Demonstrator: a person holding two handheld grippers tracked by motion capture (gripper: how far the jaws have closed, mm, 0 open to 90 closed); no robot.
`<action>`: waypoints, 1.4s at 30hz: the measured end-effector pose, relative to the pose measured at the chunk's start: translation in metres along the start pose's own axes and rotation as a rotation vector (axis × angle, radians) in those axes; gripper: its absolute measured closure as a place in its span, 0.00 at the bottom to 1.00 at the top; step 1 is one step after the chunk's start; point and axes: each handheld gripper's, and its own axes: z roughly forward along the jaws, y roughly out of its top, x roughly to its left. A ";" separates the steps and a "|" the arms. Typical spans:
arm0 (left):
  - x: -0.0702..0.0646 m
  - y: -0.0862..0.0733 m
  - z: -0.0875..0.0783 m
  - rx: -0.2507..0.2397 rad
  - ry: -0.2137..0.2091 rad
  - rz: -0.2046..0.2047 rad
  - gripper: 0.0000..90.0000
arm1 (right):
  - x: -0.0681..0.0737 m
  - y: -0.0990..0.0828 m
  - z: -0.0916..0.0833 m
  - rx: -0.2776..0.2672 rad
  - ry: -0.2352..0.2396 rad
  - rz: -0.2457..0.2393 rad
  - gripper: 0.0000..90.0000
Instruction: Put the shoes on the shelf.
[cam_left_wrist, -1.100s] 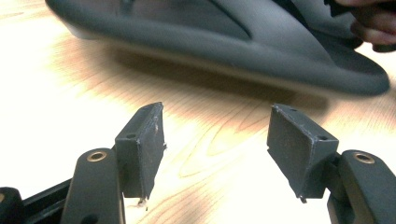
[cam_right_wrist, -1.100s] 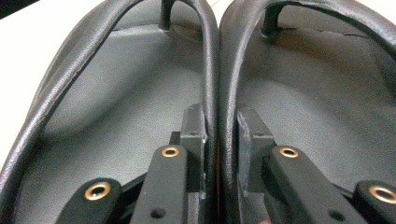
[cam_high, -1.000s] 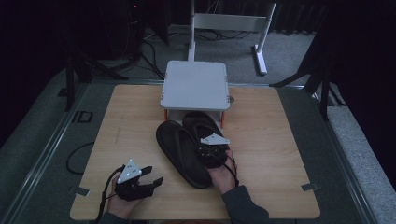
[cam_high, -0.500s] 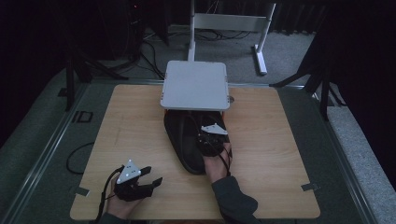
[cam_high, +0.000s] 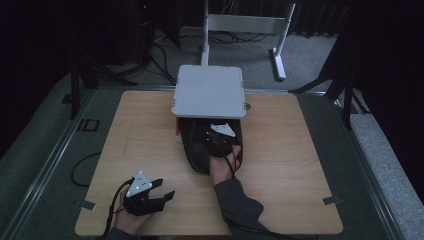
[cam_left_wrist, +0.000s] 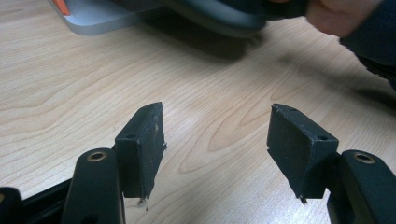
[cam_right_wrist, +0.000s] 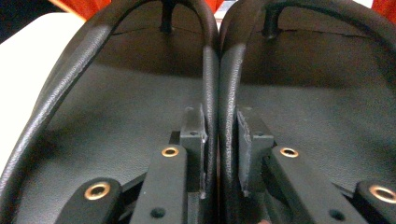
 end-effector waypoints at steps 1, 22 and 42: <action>0.000 0.000 0.000 -0.001 -0.002 0.000 0.41 | 0.002 0.001 0.003 -0.002 -0.004 0.007 0.84; 0.000 -0.001 0.000 0.008 -0.007 0.006 0.41 | 0.013 0.024 0.038 -0.077 -0.098 0.046 0.83; -0.002 -0.002 0.001 0.011 -0.011 0.007 0.41 | 0.012 0.027 0.057 -0.146 -0.114 0.003 0.58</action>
